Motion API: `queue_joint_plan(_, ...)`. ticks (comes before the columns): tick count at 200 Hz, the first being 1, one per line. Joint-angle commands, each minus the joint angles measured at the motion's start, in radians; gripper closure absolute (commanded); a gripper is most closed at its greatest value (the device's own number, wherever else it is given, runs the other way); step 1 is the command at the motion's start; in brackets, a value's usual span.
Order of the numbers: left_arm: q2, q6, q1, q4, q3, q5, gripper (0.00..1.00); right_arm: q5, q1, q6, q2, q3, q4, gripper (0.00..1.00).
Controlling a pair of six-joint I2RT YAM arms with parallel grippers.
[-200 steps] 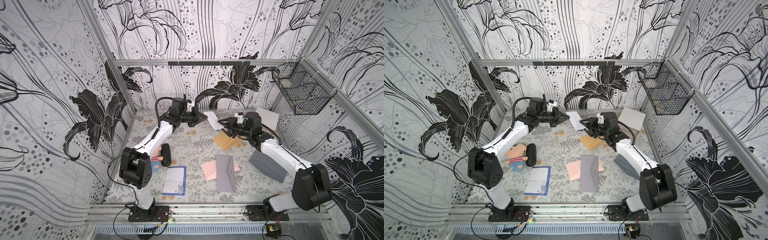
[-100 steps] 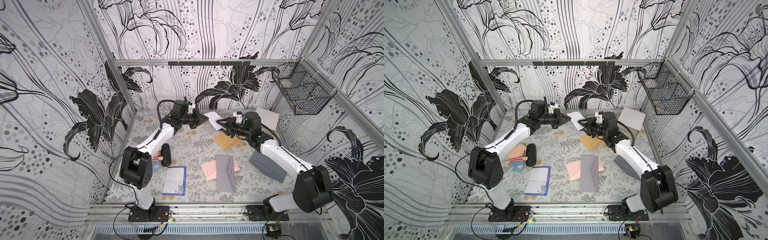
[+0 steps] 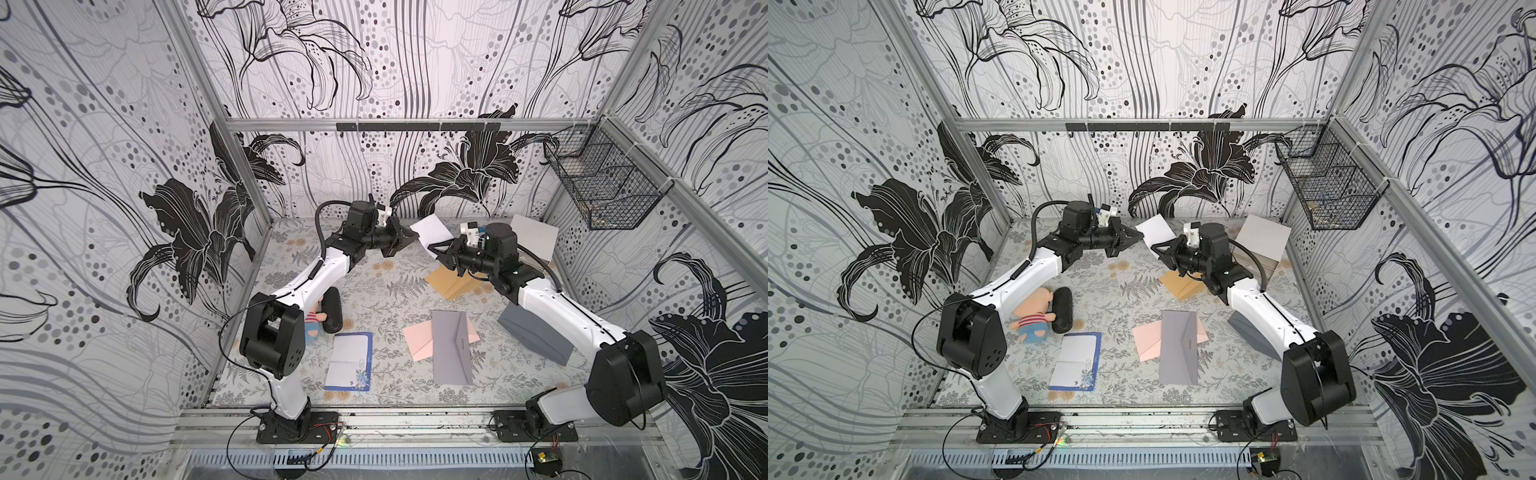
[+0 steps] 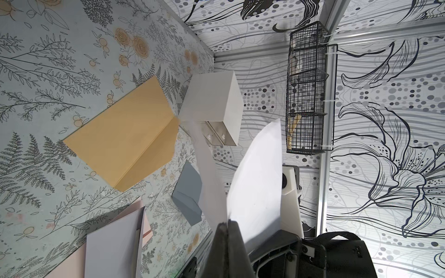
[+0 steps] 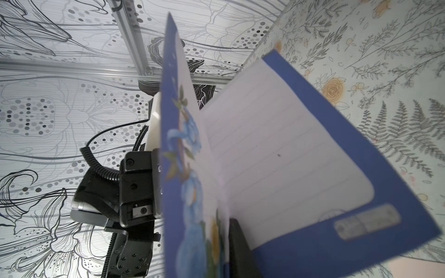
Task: Take the letter paper out of the envelope
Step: Unfold the letter paper.
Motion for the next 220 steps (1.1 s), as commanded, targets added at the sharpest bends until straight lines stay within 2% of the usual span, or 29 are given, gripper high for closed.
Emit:
queue_joint_plan(1, 0.012, -0.013, -0.005, 0.052, -0.008, -0.006, 1.00, 0.012, 0.007, -0.052, 0.001, 0.050, -0.056, 1.00)
queue_joint_plan(28, 0.001, 0.045, 0.015, -0.026, 0.045, -0.012, 0.62, 0.019, 0.005, -0.176, -0.005, 0.137, -0.223, 1.00)
queue_joint_plan(56, -0.021, 0.186, 0.084, -0.144, 0.106, 0.006, 0.42, -0.043, 0.004, -0.420, 0.051, 0.346, -0.532, 1.00)
queue_joint_plan(68, -0.034, 0.289, 0.117, -0.185, 0.124, 0.024, 0.35, -0.120, -0.014, -0.505, 0.087, 0.429, -0.651, 1.00)
queue_joint_plan(86, -0.045, 0.418, 0.153, -0.220, 0.134, 0.079, 0.32, -0.252, -0.047, -0.541, 0.112, 0.478, -0.723, 1.00)
queue_joint_plan(127, -0.055, 0.500, 0.173, -0.059, 0.066, 0.268, 0.30, -0.413, -0.089, -0.542, 0.107, 0.518, -0.744, 1.00)
queue_joint_plan(161, -0.058, 0.394, 0.173, 0.237, -0.032, 0.445, 0.30, -0.514, -0.093, -0.496, 0.126, 0.534, -0.735, 1.00)
queue_joint_plan(186, -0.053, 0.278, 0.173, 0.456, -0.094, 0.520, 0.29, -0.560, -0.093, -0.464, 0.125, 0.538, -0.715, 1.00)
queue_joint_plan(198, -0.042, 0.189, 0.172, 0.586, -0.117, 0.548, 0.28, -0.573, -0.094, -0.468, 0.131, 0.548, -0.731, 1.00)
queue_joint_plan(220, 0.006, -0.075, 0.156, 0.921, -0.155, 0.585, 0.28, -0.584, -0.095, -0.472, 0.143, 0.556, -0.747, 1.00)
